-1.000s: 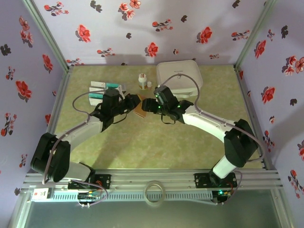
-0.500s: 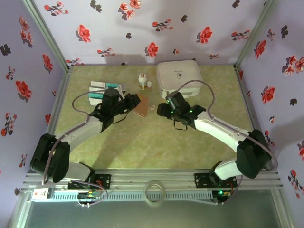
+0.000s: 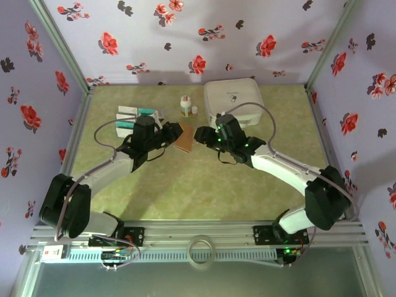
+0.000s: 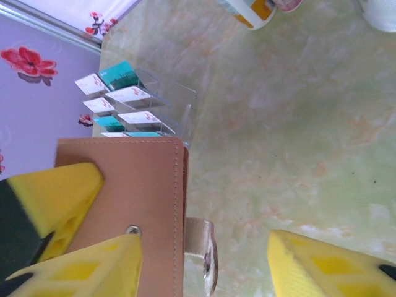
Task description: Put the credit cards into the card holder
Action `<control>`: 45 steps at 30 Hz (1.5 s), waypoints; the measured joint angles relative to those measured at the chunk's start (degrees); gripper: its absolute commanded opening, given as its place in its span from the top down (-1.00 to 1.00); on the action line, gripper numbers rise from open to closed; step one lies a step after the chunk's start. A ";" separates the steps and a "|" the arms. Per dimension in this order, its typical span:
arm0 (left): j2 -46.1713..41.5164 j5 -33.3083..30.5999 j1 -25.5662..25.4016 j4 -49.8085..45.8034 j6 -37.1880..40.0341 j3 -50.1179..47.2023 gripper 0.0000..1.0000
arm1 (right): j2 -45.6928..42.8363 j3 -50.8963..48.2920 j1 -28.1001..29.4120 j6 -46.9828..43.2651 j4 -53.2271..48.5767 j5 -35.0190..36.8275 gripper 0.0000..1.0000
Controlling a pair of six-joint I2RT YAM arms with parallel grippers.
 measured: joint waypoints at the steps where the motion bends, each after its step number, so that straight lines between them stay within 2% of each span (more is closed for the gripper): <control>1: -0.02 0.00 0.00 0.00 0.00 0.00 0.99 | 0.74 -0.22 0.00 0.37 0.68 -0.31 0.10; 4: -0.20 0.00 0.00 0.00 0.00 0.00 0.99 | 2.03 -1.29 0.00 1.40 2.08 -0.83 0.39; 8: -0.42 0.00 0.00 0.15 0.00 -0.24 0.99 | 2.95 -1.79 -0.13 2.01 2.99 -1.64 1.00; 12: -0.42 -0.04 0.00 0.85 0.00 -1.25 0.96 | 2.99 -1.88 -0.61 1.84 3.74 -2.38 1.00; 14: -0.28 -0.26 0.00 1.53 0.02 -2.08 0.85 | 2.75 -2.34 -0.85 1.84 3.89 -2.95 1.00; 19: 2.45 -0.37 0.00 3.78 0.24 -4.07 0.27 | 0.59 -2.95 -0.94 1.86 3.82 -4.42 1.00; 24: 6.34 0.20 0.00 5.99 0.35 -5.27 -0.06 | -1.99 -2.73 -0.63 1.88 3.80 -6.23 1.00; 32: 12.33 2.25 -0.20 14.80 -0.79 -6.78 -0.21 | 2.25 2.21 1.25 1.92 5.14 -9.79 1.00; 38: 15.67 2.67 -0.39 21.99 -2.82 -10.21 -0.23 | 7.17 3.58 1.33 1.62 4.90 -12.22 1.00; 45: 16.24 2.64 -0.39 26.40 -3.32 -13.62 -0.23 | 8.04 3.10 -0.13 -0.11 4.37 -15.37 1.00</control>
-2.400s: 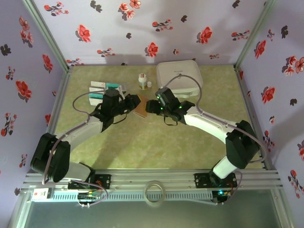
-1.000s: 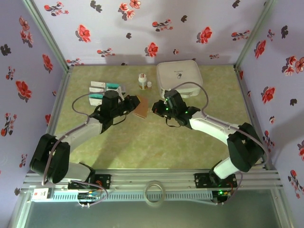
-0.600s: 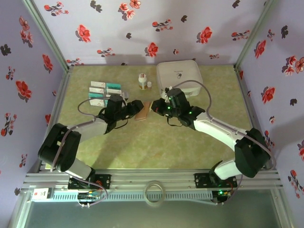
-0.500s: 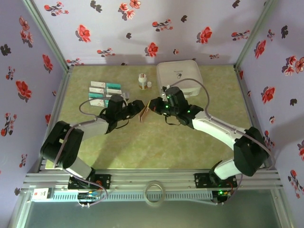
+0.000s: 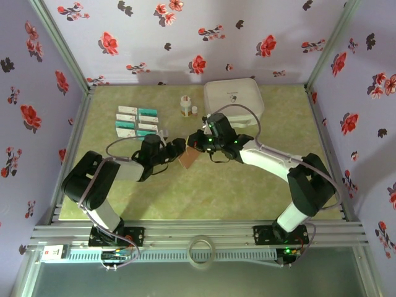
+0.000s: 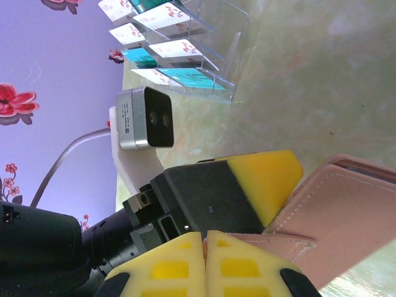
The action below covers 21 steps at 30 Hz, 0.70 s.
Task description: Put the credit cards into the card holder
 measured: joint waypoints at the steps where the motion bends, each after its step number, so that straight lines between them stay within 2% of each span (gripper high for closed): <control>1: 0.00 0.00 0.00 0.44 -0.02 -0.37 -0.24 | 0.20 -0.02 -0.52 -0.37 -0.15 -0.52 1.00; 12: 0.00 -1.81 0.00 1.09 0.07 -5.03 -0.29 | 7.89 0.44 -1.68 -2.43 -0.79 -4.31 1.00; 21: -0.02 -2.40 0.00 1.11 0.24 -5.33 -0.30 | 8.41 4.52 -1.64 -3.13 -2.99 -4.48 1.00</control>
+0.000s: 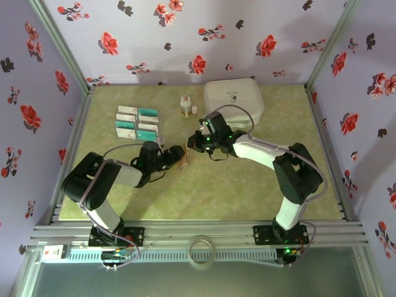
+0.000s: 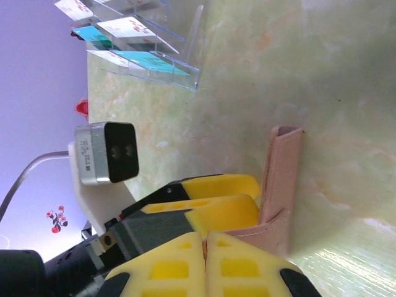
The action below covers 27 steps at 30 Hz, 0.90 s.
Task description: Put the credit cards into the card holder
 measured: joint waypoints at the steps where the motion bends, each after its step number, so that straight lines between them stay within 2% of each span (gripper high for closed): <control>1: 0.00 0.00 0.00 0.00 0.00 0.00 -0.30 | -0.33 0.33 0.00 -0.33 -0.81 0.02 1.00; 11: -1.36 -0.50 0.33 -2.56 0.50 0.00 -0.35 | -4.81 4.76 0.13 -4.31 -8.52 1.88 1.00; 20: -4.31 -1.07 2.19 -7.87 2.12 -0.48 -0.37 | 2.08 4.15 2.03 -4.85 -8.13 2.36 1.00; 27: -7.08 -1.62 4.42 -11.28 3.45 -1.53 -0.40 | 2.56 3.65 2.27 -4.83 -7.96 2.40 1.00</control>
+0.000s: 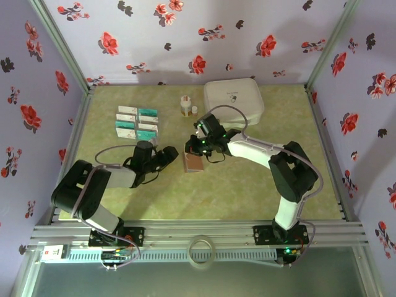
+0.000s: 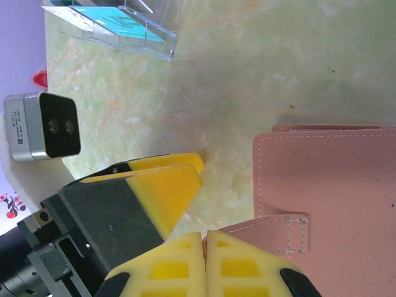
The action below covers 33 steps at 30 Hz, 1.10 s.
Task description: Put the credit cards into the card holder
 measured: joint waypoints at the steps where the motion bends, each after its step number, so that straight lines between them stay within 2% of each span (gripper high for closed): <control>1: -0.44 -0.07 0.46 -0.50 0.09 -0.15 -0.41 | 0.00 0.00 0.00 -0.02 0.02 -0.02 1.00; 10: -1.29 -0.31 0.94 -8.28 4.79 2.69 -0.41 | -0.17 -0.02 -0.07 -0.02 0.07 0.00 1.00; 19: -0.50 -4.79 -1.81 -20.61 10.97 8.55 -0.40 | -3.96 -3.13 -2.49 0.02 1.75 -0.02 1.00; 33: 2.95 -9.55 -5.60 -26.62 14.84 14.29 -0.41 | -6.45 -9.11 -5.25 1.05 6.08 -0.50 1.00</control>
